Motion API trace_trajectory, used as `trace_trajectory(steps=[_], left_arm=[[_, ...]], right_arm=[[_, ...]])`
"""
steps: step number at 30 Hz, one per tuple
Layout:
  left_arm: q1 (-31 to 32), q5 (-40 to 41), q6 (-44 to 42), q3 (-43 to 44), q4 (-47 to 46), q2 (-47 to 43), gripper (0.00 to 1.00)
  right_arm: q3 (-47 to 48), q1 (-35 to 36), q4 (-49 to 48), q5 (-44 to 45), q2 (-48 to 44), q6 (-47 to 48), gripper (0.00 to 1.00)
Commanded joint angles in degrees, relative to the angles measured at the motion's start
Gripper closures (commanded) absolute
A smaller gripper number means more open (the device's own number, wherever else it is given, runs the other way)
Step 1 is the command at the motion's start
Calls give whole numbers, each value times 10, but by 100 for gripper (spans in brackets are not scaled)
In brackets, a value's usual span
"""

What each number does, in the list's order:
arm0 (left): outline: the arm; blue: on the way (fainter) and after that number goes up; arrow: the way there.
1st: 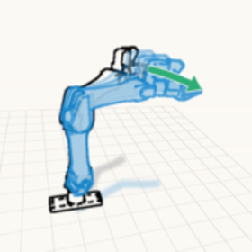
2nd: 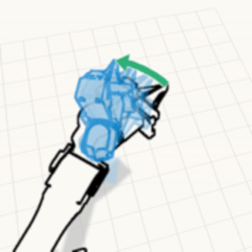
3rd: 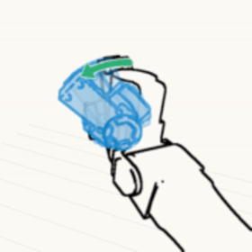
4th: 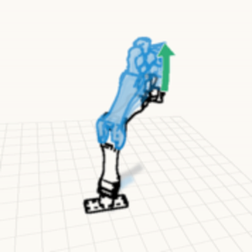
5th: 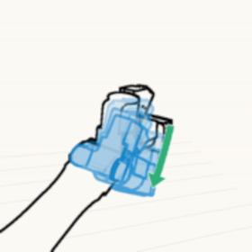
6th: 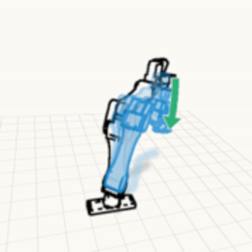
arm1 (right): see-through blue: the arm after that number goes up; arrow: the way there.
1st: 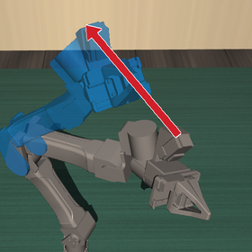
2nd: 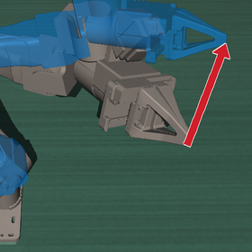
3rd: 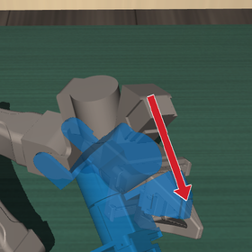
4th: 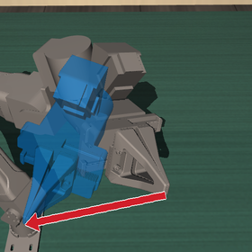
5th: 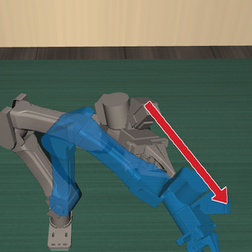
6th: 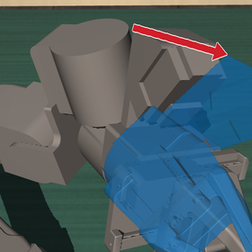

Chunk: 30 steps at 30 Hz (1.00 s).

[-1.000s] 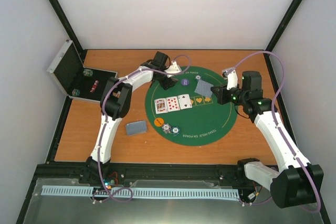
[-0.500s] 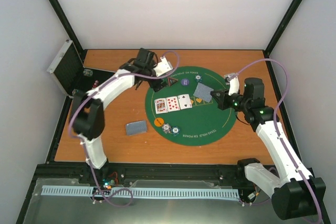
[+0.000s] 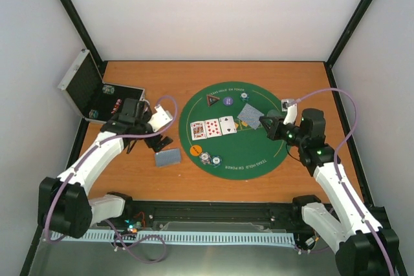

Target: Distribute texas hold em gaming equipment

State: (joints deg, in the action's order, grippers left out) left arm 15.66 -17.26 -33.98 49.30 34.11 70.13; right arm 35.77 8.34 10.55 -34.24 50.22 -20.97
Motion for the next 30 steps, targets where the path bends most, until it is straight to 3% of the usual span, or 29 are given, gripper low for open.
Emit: trace_trajectory(steps=[1,8,15,19,23,30], left_arm=[[-32,-59,2,-56,-11,-34,0],[-52,-57,47,-93,-72,-24,0],[-51,-86,23,-116,-67,-45,0],[-51,-119,-19,-133,-49,-64,0],[-52,-128,-118,-167,-6,-87,0],[-51,-105,-209,-186,1,-71,0]], right_arm=[[-31,-3,-44,55,-28,-55,97],[-90,-3,-94,61,-41,-108,97],[-133,-3,-136,91,-53,-140,97],[-139,-2,-149,92,-43,-145,97],[-136,-2,-154,88,-32,-143,97],[-123,-3,-155,79,2,-124,97]])
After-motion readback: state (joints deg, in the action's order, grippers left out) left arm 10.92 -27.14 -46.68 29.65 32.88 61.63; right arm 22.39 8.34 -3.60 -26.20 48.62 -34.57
